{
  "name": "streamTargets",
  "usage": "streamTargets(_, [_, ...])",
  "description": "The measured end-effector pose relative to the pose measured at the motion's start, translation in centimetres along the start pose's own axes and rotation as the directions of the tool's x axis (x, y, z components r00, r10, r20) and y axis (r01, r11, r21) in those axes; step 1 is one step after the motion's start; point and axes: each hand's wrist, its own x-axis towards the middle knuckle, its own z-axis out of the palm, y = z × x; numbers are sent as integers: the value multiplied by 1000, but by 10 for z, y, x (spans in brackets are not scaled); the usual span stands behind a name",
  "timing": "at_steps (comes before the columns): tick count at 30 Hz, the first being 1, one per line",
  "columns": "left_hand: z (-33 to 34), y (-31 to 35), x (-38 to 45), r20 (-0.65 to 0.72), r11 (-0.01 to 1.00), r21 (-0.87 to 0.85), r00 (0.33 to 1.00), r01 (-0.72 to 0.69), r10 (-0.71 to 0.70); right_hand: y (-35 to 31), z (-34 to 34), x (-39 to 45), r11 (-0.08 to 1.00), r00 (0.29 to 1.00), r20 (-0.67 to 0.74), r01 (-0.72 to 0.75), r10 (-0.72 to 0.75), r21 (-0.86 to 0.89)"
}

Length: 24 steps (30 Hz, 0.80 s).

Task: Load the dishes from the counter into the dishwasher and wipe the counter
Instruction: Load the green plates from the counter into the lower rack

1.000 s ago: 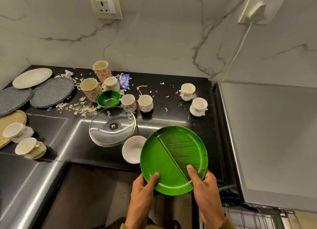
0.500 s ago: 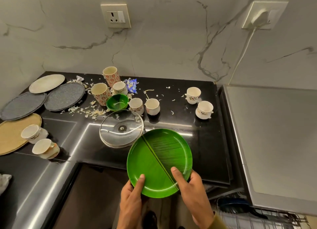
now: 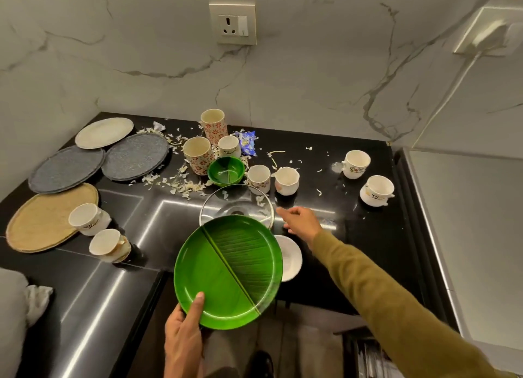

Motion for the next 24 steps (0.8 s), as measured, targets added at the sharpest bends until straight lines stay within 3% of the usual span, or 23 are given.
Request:
streamTargets(5, [-13, 12, 11, -38, 998, -65, 999, -1, -1, -20, 26, 26, 991, 982, 136, -130, 133, -28])
streamTargets(8, [-20, 18, 9, -46, 996, -89, 999, -17, 13, -21, 40, 36, 991, 986, 107, -118, 124, -57])
streamTargets(15, [-33, 22, 20, 7, 994, -91, 998, -57, 58, -55, 45, -2, 962, 980, -13, 193, -199, -195])
streamTargets(17, [-31, 26, 17, 17, 994, -85, 997, -73, 75, -63, 31, -27, 954, 954, -62, 288, -294, -82])
streamTargets(19, [-28, 26, 11, 28, 993, -56, 994, -104, 106, -64, 6, -64, 924, 939, -111, 340, -325, 172])
streamTargets(21, [-28, 19, 5, 54, 991, -44, 991, -123, 125, -53, -29, -111, 835, 932, -166, 363, -322, 413])
streamTargets(24, [-17, 5, -19, 86, 989, -8, 986, -145, 145, -5, -93, -181, 715, 914, -317, 398, -253, 575])
